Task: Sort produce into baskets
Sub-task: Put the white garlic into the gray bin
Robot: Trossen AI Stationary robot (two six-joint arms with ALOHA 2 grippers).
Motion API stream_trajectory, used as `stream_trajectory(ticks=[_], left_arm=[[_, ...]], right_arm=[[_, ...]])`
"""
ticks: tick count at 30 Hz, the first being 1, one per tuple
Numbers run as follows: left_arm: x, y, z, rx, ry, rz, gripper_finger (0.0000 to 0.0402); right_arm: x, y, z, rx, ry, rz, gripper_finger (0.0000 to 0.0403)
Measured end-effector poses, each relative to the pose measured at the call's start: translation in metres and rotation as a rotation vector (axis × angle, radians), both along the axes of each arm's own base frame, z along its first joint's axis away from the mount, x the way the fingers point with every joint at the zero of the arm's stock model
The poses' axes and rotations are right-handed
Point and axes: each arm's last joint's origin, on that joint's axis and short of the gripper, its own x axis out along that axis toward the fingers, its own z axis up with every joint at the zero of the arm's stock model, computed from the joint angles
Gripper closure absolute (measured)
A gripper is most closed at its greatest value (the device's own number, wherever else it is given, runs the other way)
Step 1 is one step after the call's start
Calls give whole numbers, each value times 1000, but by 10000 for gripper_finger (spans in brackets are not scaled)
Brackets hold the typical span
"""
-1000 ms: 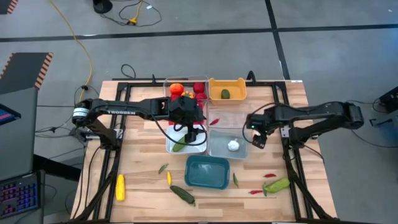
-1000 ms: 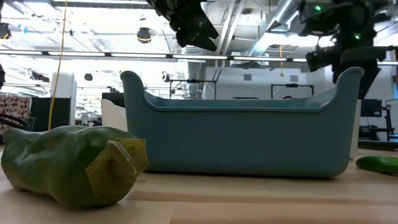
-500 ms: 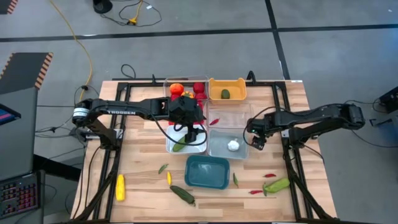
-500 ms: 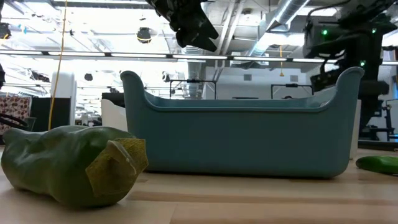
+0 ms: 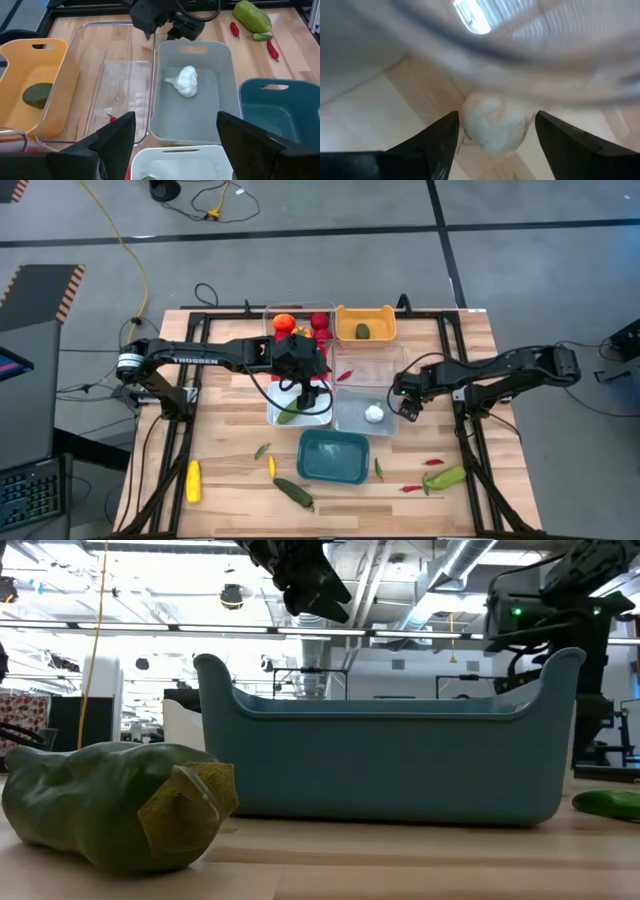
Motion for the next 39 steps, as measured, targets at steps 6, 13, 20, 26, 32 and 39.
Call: stream_trajectory(ticks=[6, 13, 20, 26, 32, 39], left_arm=[[0, 2, 0, 3, 1, 8, 136], [-2, 9, -1, 2, 11, 29, 136], [-5, 15, -2, 8, 37, 38, 136], [-21, 14, 11, 38, 59, 55, 136], [-49, 10, 25, -4, 133, 90, 136], [-74, -3, 28, -122, 264, 169, 136]], right_arm=[[1, 0, 0, -15, -12, 4, 168], [-2, 0, 0, -10, 21, 0, 237], [-1, 2, 22, 54, 108, -2, 231], [5, 4, 62, 99, 155, 10, 226], [15, 15, 110, 108, 93, 20, 228], [40, 35, 143, 110, -192, 115, 222]])
